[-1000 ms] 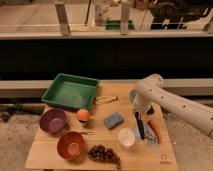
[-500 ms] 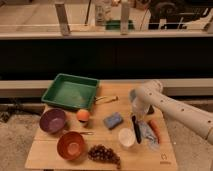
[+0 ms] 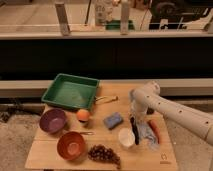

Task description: Place brush in table surface

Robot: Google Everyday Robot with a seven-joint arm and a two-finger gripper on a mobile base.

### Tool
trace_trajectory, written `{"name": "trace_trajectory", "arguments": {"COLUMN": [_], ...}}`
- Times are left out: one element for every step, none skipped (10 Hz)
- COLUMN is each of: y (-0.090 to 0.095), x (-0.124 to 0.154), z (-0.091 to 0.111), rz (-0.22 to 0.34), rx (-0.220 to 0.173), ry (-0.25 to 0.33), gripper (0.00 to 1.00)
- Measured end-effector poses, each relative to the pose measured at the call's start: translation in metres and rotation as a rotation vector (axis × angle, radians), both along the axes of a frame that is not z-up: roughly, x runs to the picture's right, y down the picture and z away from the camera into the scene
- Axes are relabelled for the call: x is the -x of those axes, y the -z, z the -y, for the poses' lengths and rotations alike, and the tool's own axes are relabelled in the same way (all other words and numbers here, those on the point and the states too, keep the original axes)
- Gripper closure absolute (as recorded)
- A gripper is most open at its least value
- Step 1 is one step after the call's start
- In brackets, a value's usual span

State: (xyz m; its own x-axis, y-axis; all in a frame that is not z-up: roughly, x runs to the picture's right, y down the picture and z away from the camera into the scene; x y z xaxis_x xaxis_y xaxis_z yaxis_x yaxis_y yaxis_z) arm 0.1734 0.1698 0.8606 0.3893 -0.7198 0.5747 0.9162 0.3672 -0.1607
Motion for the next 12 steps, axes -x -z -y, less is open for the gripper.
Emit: {"name": "trace_trajectory", "arguments": {"y": [-0.001,-0.001,0.000,0.002,0.003,0.005,0.006,0.006,0.006,0.006,0.005,0.005], "x": [0.001,0.001,-0.001,0.000,0.002,0.002,0.002,0.002,0.001,0.001,0.002,0.002], "z": [-0.001,0.001,0.002,0.004,0.007,0.009,0.009,0.009,0.009,0.009,0.009,0.009], "rz": [-0.007,-0.018,-0.036,-0.059,-0.077,-0.098,-0.101,-0.101,-0.102,-0.102,-0.101,-0.101], "rx": [0.000,0.001,0.008,0.020,0.030,0.040,0.042,0.042,0.042,0.042,0.042,0.042], "ry": [-0.012,-0.030,-0.040,-0.043,-0.041,-0.043,-0.043,-0.044,-0.044,-0.044,-0.043,-0.043], "gripper": [0.20,0.20,0.20,0.20,0.20,0.20,0.20,0.20,0.20,0.20,0.20,0.20]}}
